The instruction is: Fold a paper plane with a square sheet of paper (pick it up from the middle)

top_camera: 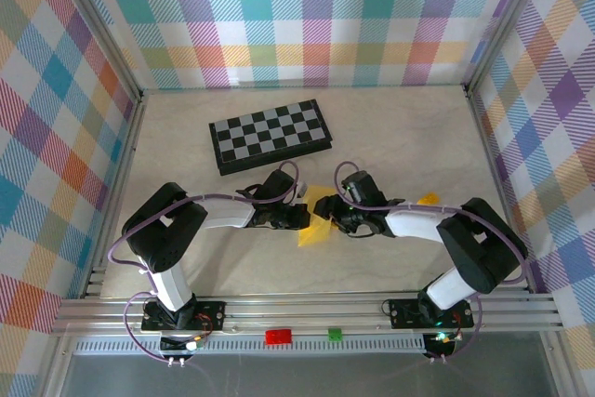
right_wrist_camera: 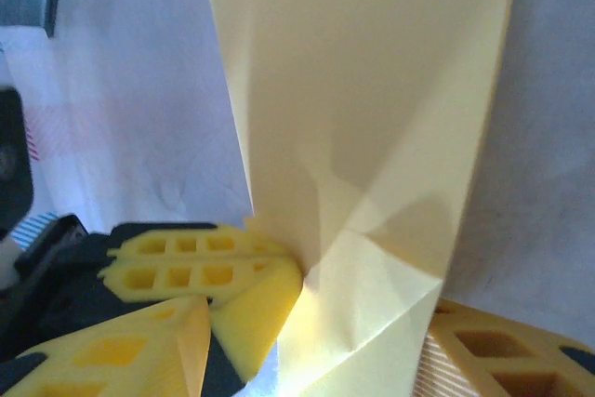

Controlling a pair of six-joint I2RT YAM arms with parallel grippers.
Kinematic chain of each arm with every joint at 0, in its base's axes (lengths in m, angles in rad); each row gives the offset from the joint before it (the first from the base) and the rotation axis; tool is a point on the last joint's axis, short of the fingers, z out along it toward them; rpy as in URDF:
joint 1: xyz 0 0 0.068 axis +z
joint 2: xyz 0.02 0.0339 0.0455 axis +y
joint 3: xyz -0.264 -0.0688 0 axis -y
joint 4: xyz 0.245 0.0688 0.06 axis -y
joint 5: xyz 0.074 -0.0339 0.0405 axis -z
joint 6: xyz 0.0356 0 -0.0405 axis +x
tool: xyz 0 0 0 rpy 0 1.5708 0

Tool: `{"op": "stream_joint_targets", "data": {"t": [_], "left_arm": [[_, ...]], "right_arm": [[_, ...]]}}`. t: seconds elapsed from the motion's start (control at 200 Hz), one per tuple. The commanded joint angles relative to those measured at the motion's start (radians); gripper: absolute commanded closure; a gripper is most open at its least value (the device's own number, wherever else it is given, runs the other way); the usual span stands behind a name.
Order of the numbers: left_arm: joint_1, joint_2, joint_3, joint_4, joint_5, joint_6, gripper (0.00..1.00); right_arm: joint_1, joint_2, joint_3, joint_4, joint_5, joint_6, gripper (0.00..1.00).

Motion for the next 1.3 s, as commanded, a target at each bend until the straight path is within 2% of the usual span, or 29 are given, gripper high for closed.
{"op": "stream_joint_targets", "data": {"t": [0.0, 0.175, 0.395, 0.53, 0.71, 0.89, 1.025, 1.13, 1.215, 1.295], "left_arm": [[0.006, -0.003, -0.030, -0.040, 0.011, -0.014, 1.00], [0.007, -0.015, -0.029, -0.033, 0.016, -0.023, 1.00], [0.007, -0.023, -0.028, -0.032, 0.021, -0.029, 1.00], [0.006, -0.035, -0.032, -0.029, 0.023, -0.035, 0.99], [0.007, -0.063, -0.036, -0.025, 0.029, -0.045, 0.95], [0.007, -0.099, -0.043, -0.007, 0.039, -0.060, 0.90], [0.007, -0.146, -0.063, 0.008, 0.018, -0.071, 0.82], [0.006, -0.209, -0.088, 0.010, -0.041, -0.075, 0.77], [0.006, -0.278, -0.117, 0.011, -0.116, -0.077, 0.74], [0.007, -0.346, -0.146, 0.009, -0.201, -0.084, 0.69]], "right_arm": [[-0.021, 0.028, -0.022, 0.095, -0.045, -0.012, 0.47], [-0.040, 0.054, -0.052, 0.145, -0.052, -0.012, 0.52], [-0.061, 0.076, -0.108, 0.254, -0.077, -0.012, 0.65], [-0.070, 0.066, -0.121, 0.257, -0.077, -0.028, 0.72], [-0.074, 0.037, -0.132, 0.258, -0.077, -0.052, 0.86], [-0.074, -0.023, -0.137, 0.243, -0.079, -0.078, 0.91], [-0.074, -0.098, -0.125, 0.152, -0.053, -0.123, 0.92], [-0.071, -0.180, -0.098, 0.016, -0.011, -0.185, 0.92], [-0.049, -0.268, -0.052, -0.143, 0.069, -0.264, 0.92], [0.007, -0.339, 0.026, -0.325, 0.203, -0.368, 0.92]]}}
